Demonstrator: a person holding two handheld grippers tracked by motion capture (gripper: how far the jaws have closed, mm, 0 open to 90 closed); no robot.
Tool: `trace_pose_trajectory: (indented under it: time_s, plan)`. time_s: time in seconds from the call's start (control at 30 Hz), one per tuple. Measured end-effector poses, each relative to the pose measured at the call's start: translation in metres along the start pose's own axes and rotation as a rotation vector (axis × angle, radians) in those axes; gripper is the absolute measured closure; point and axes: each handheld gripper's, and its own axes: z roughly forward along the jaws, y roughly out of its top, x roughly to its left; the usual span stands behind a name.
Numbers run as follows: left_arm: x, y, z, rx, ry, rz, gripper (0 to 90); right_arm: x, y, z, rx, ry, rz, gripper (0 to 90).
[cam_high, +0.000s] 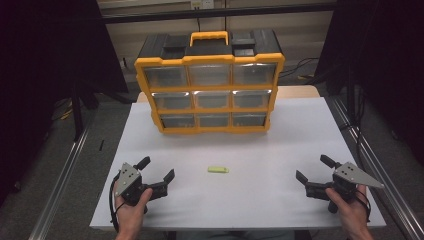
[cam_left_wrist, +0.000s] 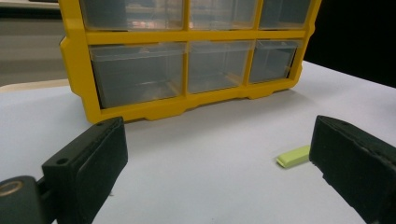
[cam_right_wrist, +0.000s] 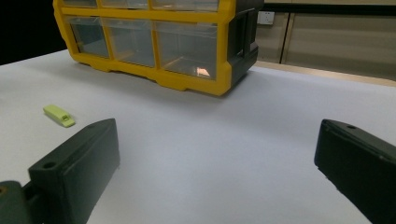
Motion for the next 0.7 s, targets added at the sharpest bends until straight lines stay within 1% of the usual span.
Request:
trace_pose_trajectory:
  time_s: [0.03,0.13,0.2,0.23,0.27,0.37,0.4,0.43,0.5,0.53,0.63,0.67,0.7]
  plan:
    - [0.0,0.0,0.0,-0.002,-0.007,0.001,4.5,0.0,0.0,0.0,-0.001,-0.002,0.004,0.0]
    - [0.001,0.0,0.001,0.002,-0.005,0.002,4.5,0.0,-0.001,0.001,0.002,0.006,0.012,0.0]
    - [0.001,0.0,0.002,0.006,0.005,-0.002,4.5,0.0,-0.001,0.002,0.003,0.006,0.008,0.0]
    - [0.001,0.0,0.002,0.007,0.006,-0.003,4.5,0.0,-0.002,0.004,0.008,0.017,0.012,0.0]
    - [0.001,-0.001,0.002,0.007,-0.002,-0.005,4.5,0.0,-0.002,0.004,0.009,0.018,0.013,0.0]
    - [0.001,-0.001,0.002,0.011,0.009,-0.003,4.5,0.001,-0.001,0.005,0.009,0.024,0.014,0.0]
    - [0.001,-0.001,0.002,0.008,0.006,-0.009,4.5,0.001,-0.001,0.005,0.009,0.027,0.015,0.0]
    - [0.001,-0.001,0.001,0.01,0.016,-0.002,4.5,0.002,-0.001,0.006,0.014,0.024,0.018,0.0]
    - [0.001,-0.001,0.0,0.012,0.009,-0.003,4.5,0.003,-0.001,0.006,0.02,0.029,0.02,0.0]
    - [0.001,0.0,0.0,0.009,0.007,0.0,4.5,0.004,-0.001,0.008,0.02,0.021,0.019,0.0]
    - [0.001,-0.001,0.0,0.003,-0.006,-0.002,4.5,0.008,0.0,0.009,0.03,0.02,0.012,0.0]
    - [0.001,-0.001,-0.001,0.011,0.001,0.004,4.5,0.01,0.001,0.01,0.041,0.023,0.008,0.0]
    - [0.001,-0.001,-0.001,0.012,-0.001,0.005,4.5,0.011,0.001,0.011,0.043,0.028,0.007,0.0]
